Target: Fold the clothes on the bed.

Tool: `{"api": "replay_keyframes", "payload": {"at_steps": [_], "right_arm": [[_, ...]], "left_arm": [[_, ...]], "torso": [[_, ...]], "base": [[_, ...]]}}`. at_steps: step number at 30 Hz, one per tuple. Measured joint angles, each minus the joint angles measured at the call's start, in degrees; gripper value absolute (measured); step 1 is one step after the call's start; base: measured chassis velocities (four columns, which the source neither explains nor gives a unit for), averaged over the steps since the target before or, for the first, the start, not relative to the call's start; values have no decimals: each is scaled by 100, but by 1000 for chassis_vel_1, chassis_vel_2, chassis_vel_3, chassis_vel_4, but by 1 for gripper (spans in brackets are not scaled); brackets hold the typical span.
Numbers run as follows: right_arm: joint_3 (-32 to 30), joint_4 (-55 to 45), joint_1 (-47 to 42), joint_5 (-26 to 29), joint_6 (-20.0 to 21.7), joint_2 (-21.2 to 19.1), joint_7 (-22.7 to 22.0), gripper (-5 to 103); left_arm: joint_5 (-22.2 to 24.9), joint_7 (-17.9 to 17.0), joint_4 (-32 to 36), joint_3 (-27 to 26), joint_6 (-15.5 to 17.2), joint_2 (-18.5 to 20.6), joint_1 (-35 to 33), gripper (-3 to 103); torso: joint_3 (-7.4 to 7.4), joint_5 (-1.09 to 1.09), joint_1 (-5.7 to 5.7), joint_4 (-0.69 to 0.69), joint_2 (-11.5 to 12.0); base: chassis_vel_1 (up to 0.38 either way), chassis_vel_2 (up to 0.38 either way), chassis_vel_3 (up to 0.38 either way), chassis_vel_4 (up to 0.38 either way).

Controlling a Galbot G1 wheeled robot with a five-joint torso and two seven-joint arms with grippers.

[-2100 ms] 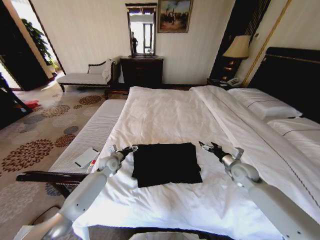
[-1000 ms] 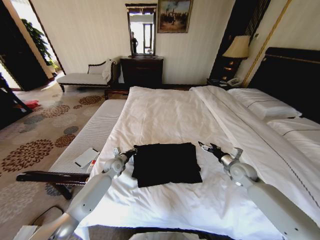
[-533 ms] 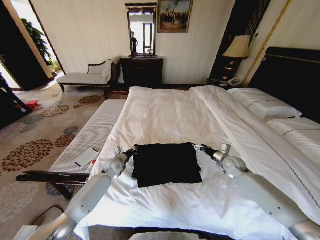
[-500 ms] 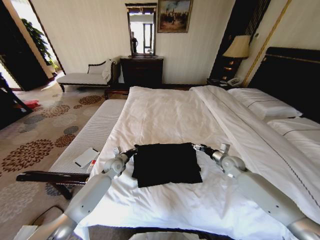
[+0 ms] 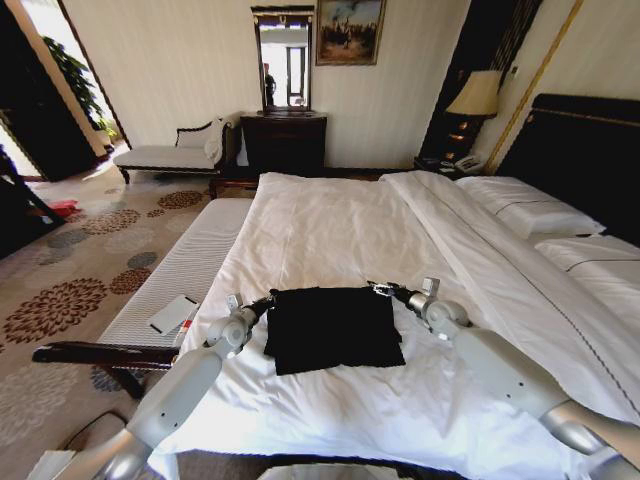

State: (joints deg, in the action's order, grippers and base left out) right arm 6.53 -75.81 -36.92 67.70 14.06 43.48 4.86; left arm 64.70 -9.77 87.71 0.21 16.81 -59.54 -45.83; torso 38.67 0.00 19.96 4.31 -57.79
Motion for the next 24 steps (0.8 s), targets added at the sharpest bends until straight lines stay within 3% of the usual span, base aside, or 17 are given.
{"api": "replay_keyframes", "payload": {"at_steps": [15, 18, 21, 23, 24], "right_arm": [[57, 292, -21, -207, -47, 179, 162, 101], [57, 327, -43, -230, -69, 195, 189, 94], [43, 402, -96, -285, -135, 217, 280, 78], [41, 412, -103, -298, -156, 223, 300, 78], [39, 430, -107, -313, -187, 233, 312, 73]], "left_arm": [[16, -12, 66, 3, 0, 39, -7, 1], [17, -13, 73, 3, 0, 26, -9, 1], [17, -28, 94, 7, 3, 17, -16, 1], [17, -30, 99, 9, 4, 18, -17, 1], [17, -33, 103, 11, 6, 23, -18, 1]], "torso": [[0, 0, 0, -1, 0], [0, 0, 0, 0, 0], [0, 0, 0, 0, 0], [0, 0, 0, 0, 0], [0, 0, 0, 0, 0]], "base": [[0, 0, 0, 0], [0, 0, 0, 0], [0, 0, 0, 0], [0, 0, 0, 0], [0, 0, 0, 0]]}}
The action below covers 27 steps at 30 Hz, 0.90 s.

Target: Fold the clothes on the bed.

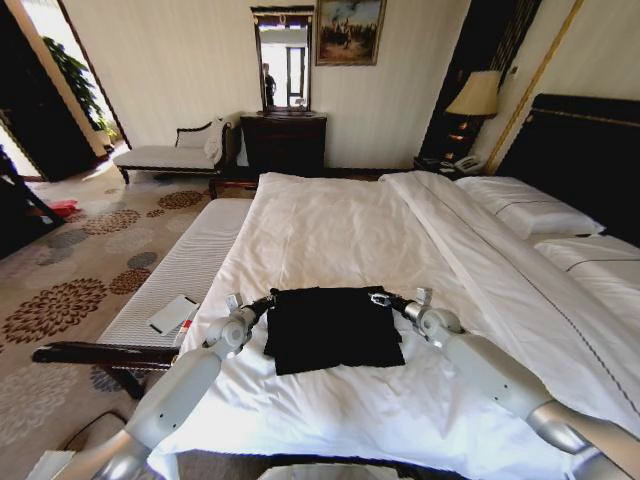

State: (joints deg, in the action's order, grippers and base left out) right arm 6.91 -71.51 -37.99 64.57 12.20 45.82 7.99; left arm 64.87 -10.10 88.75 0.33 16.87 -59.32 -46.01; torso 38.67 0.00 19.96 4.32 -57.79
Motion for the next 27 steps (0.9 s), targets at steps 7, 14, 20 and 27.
{"api": "replay_keyframes", "payload": {"at_steps": [7, 14, 20, 27], "right_arm": [[-1, 129, 1, -116, -164, 61, 23, 46], [38, 103, 46, -79, -167, 72, 17, 19], [47, 37, 57, -33, -167, 45, 1, 3], [14, -55, 19, -14, -245, 18, -47, 2]], "left_arm": [[5, 5, 14, 2, 2, 25, 8, 1], [7, 3, 14, -6, 3, 23, -7, 1], [5, -2, 13, -12, 3, 16, -14, 1], [6, -13, 22, -14, -5, 7, 3, 1]], "torso": [[0, 0, 0, -1, 0], [0, 0, 0, -1, 0], [0, 0, 0, -1, 0], [0, 0, 0, -1, 0]], "base": [[0, 0, 0, 0], [0, 0, 0, 0], [0, 0, 0, 0], [0, 0, 0, 0]]}}
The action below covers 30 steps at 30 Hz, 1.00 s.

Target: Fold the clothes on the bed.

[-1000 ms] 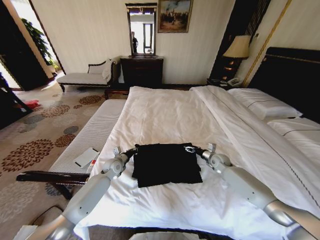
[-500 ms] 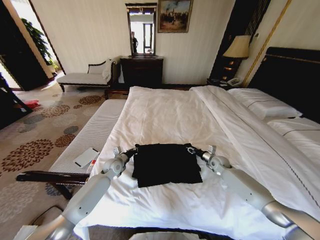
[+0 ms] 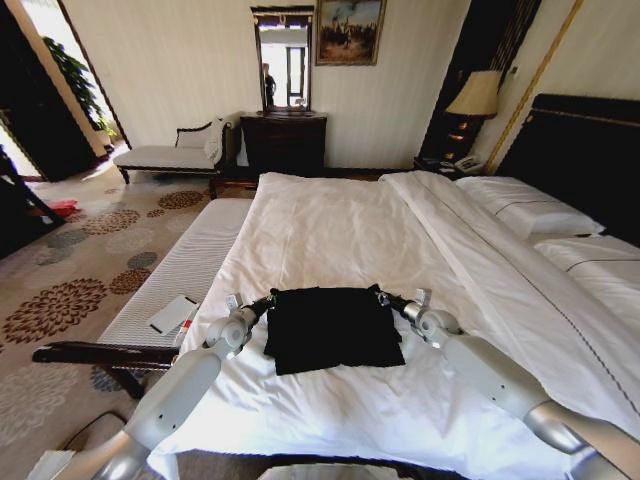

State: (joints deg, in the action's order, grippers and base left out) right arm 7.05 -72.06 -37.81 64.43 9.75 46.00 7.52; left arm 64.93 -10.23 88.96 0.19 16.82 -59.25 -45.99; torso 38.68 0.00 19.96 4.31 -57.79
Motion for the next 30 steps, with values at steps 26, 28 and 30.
{"api": "replay_keyframes", "payload": {"at_steps": [26, 28, 30], "right_arm": [[-2467, -2289, -1690, -34, -335, -463, -623, 2], [-2583, -2465, -1738, -130, -400, -506, -627, 2], [-2797, -2848, -1781, -132, -440, -579, -697, 2]], "left_arm": [[655, -226, 1761, -572, -232, 813, 101, 1], [674, -225, 1922, -586, -262, 907, 102, 1], [679, -202, 2225, -597, -326, 1073, 101, 1]], "torso": [[0, 0, 0, 0, 0], [0, 0, 0, 0, 0], [0, -1, 0, 0, 0]], "base": [[0, 0, 0, 0], [0, 0, 0, 0], [0, 0, 0, 0]]}}
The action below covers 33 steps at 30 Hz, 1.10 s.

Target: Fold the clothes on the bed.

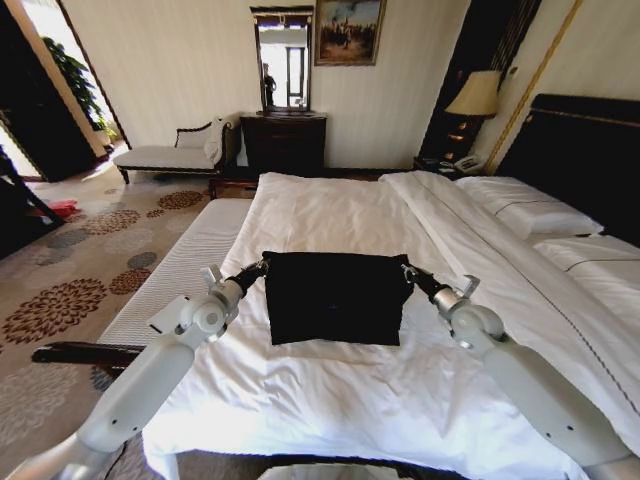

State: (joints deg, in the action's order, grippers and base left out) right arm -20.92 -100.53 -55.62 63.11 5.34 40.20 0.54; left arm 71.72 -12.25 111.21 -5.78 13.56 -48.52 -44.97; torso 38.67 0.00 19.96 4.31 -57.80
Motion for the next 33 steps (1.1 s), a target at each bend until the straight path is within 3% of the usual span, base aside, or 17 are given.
{"api": "replay_keyframes", "payload": {"at_steps": [11, 22, 30, 33], "right_arm": [[-741, -979, -311, 240, -5, -329, -212, 2], [-1861, -2054, -1583, 243, 5, -290, -420, 2], [-2999, -3144, -3148, 365, 75, 15, -733, 2], [-3149, -3362, -3483, 367, 113, 124, -837, 2]], "left_arm": [[-116, 93, 782, -222, -160, 596, -21, 1], [-95, 62, 1619, -602, -241, 1029, -370, 1], [-97, -3, 2487, -1811, -243, 1161, -1918, 1], [-95, -1, 2662, -2119, -240, 1164, -2330, 1]], "torso": [[0, 0, 0, 0, 0], [0, 1, 0, 2, 0], [-1, -2, -1, 0, -1], [0, 0, -1, 1, -1]], "base": [[0, 0, 0, 0], [0, 0, 0, 0], [0, 0, 0, 0], [0, 0, 0, 0]]}}
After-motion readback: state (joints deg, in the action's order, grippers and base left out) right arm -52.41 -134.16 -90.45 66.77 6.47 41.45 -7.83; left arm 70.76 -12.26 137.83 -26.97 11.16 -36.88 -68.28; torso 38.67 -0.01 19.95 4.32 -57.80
